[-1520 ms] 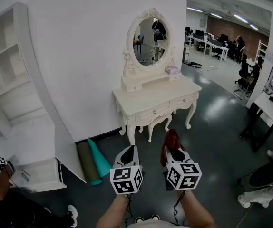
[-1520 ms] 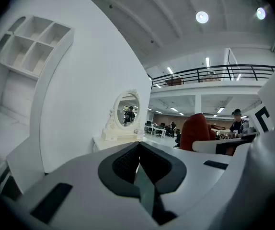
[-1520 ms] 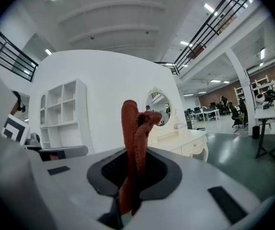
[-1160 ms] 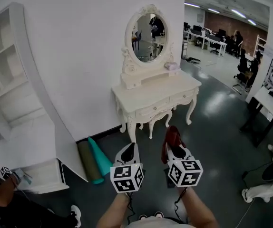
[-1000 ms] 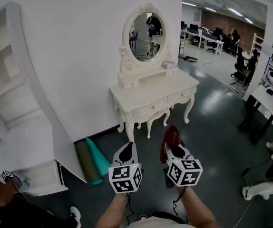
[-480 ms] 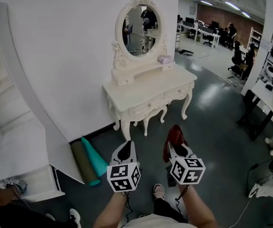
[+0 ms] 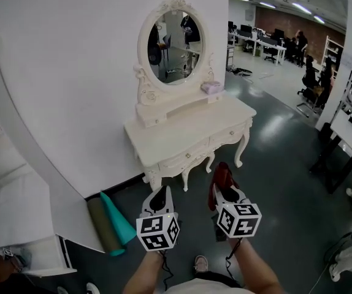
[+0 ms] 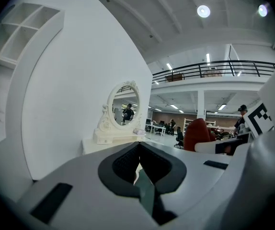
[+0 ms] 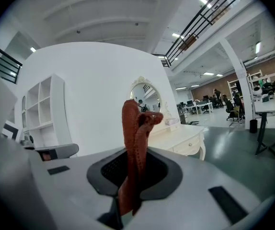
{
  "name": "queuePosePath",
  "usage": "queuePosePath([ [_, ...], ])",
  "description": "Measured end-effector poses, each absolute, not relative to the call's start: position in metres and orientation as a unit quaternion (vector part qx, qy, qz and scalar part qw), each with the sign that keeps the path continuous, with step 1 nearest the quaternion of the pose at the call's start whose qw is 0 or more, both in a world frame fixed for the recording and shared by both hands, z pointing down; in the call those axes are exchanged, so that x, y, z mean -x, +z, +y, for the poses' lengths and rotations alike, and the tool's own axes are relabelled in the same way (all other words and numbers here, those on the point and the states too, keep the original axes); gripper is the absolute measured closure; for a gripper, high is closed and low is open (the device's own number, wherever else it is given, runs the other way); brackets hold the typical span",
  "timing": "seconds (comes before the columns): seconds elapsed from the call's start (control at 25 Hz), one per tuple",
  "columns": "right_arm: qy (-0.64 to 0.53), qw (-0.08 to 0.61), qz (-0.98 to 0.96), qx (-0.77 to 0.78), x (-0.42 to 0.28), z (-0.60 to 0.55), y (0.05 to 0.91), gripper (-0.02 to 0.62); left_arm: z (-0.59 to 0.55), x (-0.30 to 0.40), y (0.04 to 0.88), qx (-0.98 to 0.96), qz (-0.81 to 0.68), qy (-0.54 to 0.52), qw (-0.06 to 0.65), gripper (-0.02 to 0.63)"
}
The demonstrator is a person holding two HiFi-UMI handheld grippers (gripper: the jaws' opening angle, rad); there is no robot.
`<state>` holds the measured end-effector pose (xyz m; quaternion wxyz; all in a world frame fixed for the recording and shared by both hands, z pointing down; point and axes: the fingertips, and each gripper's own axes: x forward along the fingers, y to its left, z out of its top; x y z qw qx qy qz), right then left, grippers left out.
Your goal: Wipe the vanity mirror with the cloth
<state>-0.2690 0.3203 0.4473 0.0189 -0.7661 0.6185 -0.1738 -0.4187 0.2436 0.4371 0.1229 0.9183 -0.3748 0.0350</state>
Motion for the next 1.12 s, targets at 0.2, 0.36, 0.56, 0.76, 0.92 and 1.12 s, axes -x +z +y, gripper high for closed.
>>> queuePosePath([
  [0.2,-0.169,0.013,0.632,0.756,0.214,0.277,0.440,0.533,0.203,0.362,0.436,-0.913,-0.387,0.033,0.128,0.595],
  [0.36,-0.168,0.010,0.638,0.751,0.176,0.252,0.441,0.533,0.179,0.324,0.439,-0.909,-0.395,0.033,0.130,0.595],
  [0.56,-0.186,0.019,0.637,0.748,0.143,0.230,0.453,0.532,0.158,0.293,0.448,-0.908,-0.397,0.054,0.123,0.595],
  [0.76,-0.202,0.021,0.634,0.747,0.118,0.215,0.467,0.532,0.136,0.269,0.455,-0.906,-0.400,0.065,0.122,0.595],
  [0.92,-0.210,0.018,0.631,0.746,0.101,0.200,0.477,0.532,0.116,0.247,0.462,-0.909,-0.392,0.071,0.123,0.595],
  [1.12,-0.205,0.005,0.628,0.751,0.072,0.167,0.484,0.533,0.080,0.211,0.474,-0.913,-0.381,0.065,0.132,0.595],
])
